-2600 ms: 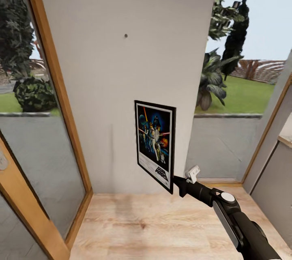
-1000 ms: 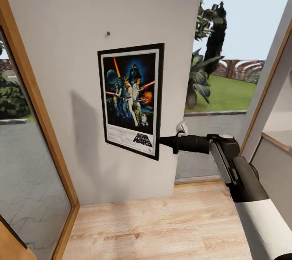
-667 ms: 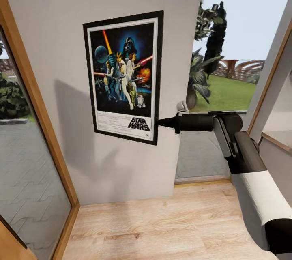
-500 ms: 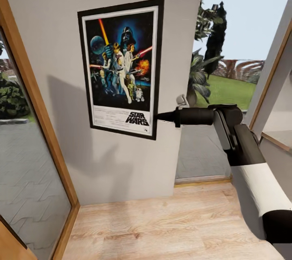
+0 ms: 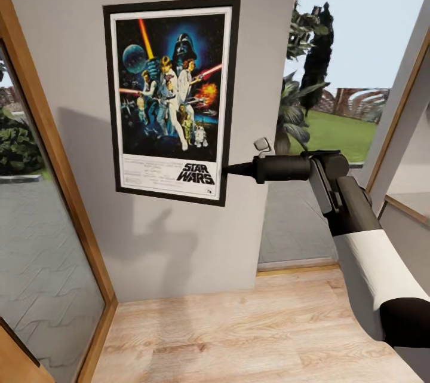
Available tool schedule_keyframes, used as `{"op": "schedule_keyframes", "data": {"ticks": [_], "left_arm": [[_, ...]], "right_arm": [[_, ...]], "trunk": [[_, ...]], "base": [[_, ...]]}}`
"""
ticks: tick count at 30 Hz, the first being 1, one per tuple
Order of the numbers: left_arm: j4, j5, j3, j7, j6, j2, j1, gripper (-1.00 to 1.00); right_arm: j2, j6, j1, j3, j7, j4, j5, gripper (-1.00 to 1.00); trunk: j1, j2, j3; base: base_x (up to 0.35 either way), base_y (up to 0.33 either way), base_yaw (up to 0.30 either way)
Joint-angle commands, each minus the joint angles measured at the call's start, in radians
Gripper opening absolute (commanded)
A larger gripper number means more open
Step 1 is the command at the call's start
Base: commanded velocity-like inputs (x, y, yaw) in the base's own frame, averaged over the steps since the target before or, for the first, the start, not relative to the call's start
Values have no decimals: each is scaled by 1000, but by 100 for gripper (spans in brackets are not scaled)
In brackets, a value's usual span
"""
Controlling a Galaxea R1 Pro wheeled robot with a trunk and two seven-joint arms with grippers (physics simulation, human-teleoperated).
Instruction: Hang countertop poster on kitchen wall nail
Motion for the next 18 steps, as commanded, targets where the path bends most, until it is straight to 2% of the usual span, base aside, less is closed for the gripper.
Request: {"op": "schedule_keyframes", "data": {"ticks": [1, 6, 18], "left_arm": [[-1, -6, 5, -6, -2, -1, 0, 100], [-1, -6, 5, -6, -2, -1, 0, 100], [-1, -6, 5, -6, -2, -1, 0, 100]], "right_arm": [[-1, 10, -1, 2, 3, -1, -6, -100], [-1, 9, -1, 2, 34, -6, -6, -100], [-5, -1, -1, 3, 43, -10, -4, -100]], "trunk": [[1, -2, -2], [1, -2, -2], [1, -2, -2]], "base": [[0, 0, 0], [0, 0, 0], [0, 0, 0]]}}
